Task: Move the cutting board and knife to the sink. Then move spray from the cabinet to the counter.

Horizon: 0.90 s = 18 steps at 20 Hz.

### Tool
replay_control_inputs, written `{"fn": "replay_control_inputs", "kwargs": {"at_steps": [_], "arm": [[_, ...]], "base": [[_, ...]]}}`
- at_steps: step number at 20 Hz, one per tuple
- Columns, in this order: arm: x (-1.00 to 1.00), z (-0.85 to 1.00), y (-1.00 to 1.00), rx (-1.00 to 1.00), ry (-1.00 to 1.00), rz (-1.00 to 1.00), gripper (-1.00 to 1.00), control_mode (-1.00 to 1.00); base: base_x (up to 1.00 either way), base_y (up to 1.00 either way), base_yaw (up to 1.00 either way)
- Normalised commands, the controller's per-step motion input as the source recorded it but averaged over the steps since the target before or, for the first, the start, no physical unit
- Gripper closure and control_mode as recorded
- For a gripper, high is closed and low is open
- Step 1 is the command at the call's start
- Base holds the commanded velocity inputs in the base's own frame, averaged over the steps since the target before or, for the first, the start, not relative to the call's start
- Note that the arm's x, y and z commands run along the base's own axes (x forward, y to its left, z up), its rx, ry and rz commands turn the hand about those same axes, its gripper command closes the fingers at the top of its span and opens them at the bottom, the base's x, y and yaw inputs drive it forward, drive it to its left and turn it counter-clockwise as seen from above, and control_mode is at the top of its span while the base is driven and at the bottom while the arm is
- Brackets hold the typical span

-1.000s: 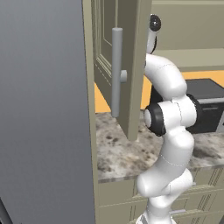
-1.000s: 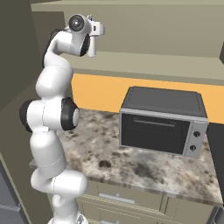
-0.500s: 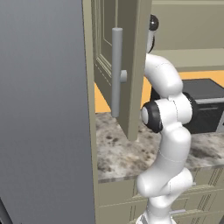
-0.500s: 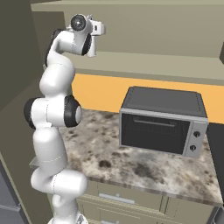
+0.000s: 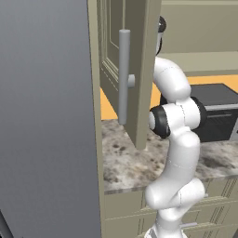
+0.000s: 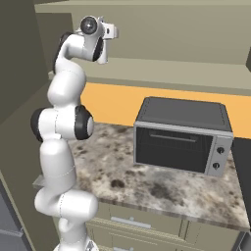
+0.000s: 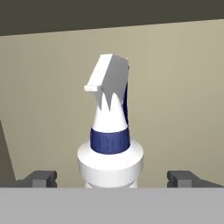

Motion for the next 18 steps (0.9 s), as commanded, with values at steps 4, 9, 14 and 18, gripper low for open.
{"fn": "replay_control_inputs", "kwargs": {"at_steps": [4, 9, 14, 18], "arm": [[0.14, -0.01, 0.02, 0.0, 0.0, 0.0, -1.0, -1.0], [0.14, -0.03, 0.03, 0.0, 0.01, 0.0, -1.0, -1.0], [0.08, -0.02, 0.03, 0.0, 0.0, 0.0, -1.0, -1.0], [0.0, 0.0, 0.05, 0.0, 0.0, 0.0, 1.0, -1.0]], "base": [[0.0, 0.0, 0.0], [0.0, 0.0, 0.0], [0.0, 0.0, 0.0], [0.0, 0.0, 0.0]]}}
